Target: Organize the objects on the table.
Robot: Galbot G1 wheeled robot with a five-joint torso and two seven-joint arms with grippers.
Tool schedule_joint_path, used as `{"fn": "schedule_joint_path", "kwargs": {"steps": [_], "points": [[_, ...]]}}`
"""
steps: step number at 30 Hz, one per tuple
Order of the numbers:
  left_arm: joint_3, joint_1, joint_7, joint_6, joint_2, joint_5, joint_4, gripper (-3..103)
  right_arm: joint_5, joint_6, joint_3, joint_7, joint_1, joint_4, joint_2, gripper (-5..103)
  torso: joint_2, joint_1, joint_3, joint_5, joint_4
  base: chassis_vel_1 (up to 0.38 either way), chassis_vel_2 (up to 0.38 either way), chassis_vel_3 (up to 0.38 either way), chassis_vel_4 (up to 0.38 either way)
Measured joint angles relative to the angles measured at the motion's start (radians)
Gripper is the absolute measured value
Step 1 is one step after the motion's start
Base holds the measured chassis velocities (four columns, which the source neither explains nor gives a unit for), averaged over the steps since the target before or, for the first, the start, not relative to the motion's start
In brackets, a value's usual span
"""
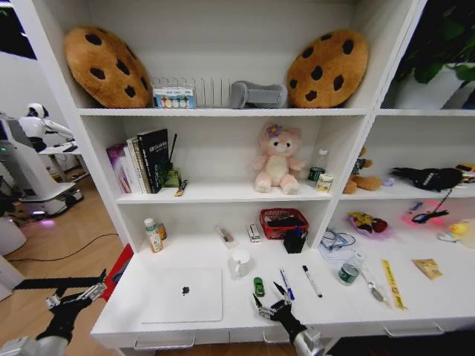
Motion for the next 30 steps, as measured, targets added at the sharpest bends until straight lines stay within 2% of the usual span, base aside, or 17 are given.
{"fn": "schedule_joint_path", "kwargs": {"steps": [6, 8, 9, 11, 13, 14, 17, 19, 20, 22, 23, 25, 30], "points": [[0.0, 0.0, 0.0, 0.0, 0.0, 0.0, 0.0, 100, -0.001, 0.006, -0.006, 0.019, 0.029, -0.04, 0.019, 101, 0.0, 0.0, 0.0, -0.0001, 0.0001, 0.0, 0.0, 0.0, 0.0], [0.0, 0.0, 0.0, 0.001, 0.0, 0.0, 0.0, 100, 0.0, 0.007, -0.005, 0.025, 0.038, -0.044, 0.024, 92, 0.0, 0.0, 0.0, -0.0001, 0.0, 0.0, 0.0, 0.0, 0.0], [0.0, 0.0, 0.0, 0.001, 0.0, 0.0, 0.0, 100, 0.0, 0.007, -0.005, 0.025, 0.038, -0.044, 0.024, 92, 0.0, 0.0, 0.0, -0.0001, 0.0, 0.0, 0.0, 0.0, 0.0], [0.0, 0.0, 0.0, 0.001, 0.0, 0.0, 0.0, 100, 0.004, 0.006, -0.006, 0.03, 0.044, -0.044, 0.025, 82, 0.0, 0.0, 0.0, -0.0002, 0.0, 0.0, 0.0, 0.0, 0.0], [0.0, 0.0, 0.0, 0.001, 0.0, 0.0, 0.0, 100, 0.006, 0.005, -0.007, 0.032, 0.046, -0.044, 0.026, 82, 0.0, 0.0, 0.0, -0.0001, 0.0, 0.0, 0.0, 0.0, 0.0], [0.0, 0.0, 0.0, 0.001, 0.0, 0.0, 0.0, 100, 0.008, 0.004, -0.009, 0.034, 0.05, -0.045, 0.028, 71, 0.0, 0.0, 0.0, -0.0001, 0.0, 0.0, 0.0, 0.0, 0.0], [0.0, 0.0, 0.0, 0.001, 0.0, 0.0, 0.0, 100, 0.011, 0.002, -0.015, 0.038, 0.055, -0.048, 0.031, 65, 0.0, 0.0, 0.0, -0.0001, 0.0, 0.0, 0.0, 0.0, 0.0], [0.0, 0.0, 0.0, 0.001, 0.0, 0.0, -0.001, 100, 0.014, 0.0, -0.018, 0.041, 0.059, -0.051, 0.034, 54, 0.0, 0.0, 0.0, -0.0001, 0.0, 0.0, 0.0, 0.0, 0.0], [0.0, 0.0, 0.0, 0.001, 0.0, 0.0, -0.001, 100, 0.014, 0.0, -0.018, 0.041, 0.059, -0.051, 0.034, 54, 0.0, 0.0, 0.0, -0.0001, 0.0, 0.0, 0.0, 0.0, 0.0], [0.0, 0.0, 0.0, 0.001, 0.0, 0.0, -0.001, 100, 0.014, -0.002, -0.02, 0.043, 0.06, -0.052, 0.036, 44, 0.0, 0.0, 0.0, -0.0001, 0.0, 0.0, 0.0, 0.0, 0.0], [0.0, 0.0, 0.0, 0.001, 0.0, 0.0, -0.001, 100, 0.014, -0.002, -0.02, 0.043, 0.06, -0.052, 0.036, 44, 0.0, 0.0, 0.0, -0.0001, 0.0, 0.0, 0.0, 0.0, 0.0], [0.0, 0.0, 0.0, 0.001, 0.0, 0.0, -0.001, 100, 0.014, -0.002, -0.02, 0.044, 0.061, -0.052, 0.037, 36, 0.0, 0.0, 0.0, -0.0001, 0.0, 0.0, 0.0, 0.0, 0.0], [0.0, 0.0, 0.0, 0.001, 0.0, 0.0, 0.0, 100, 0.015, -0.003, -0.013, 0.046, 0.049, -0.041, 0.038, 35, 0.0, 0.0, 0.0, -0.0001, 0.0, 0.0, 0.0, 0.0, 0.0]]}}
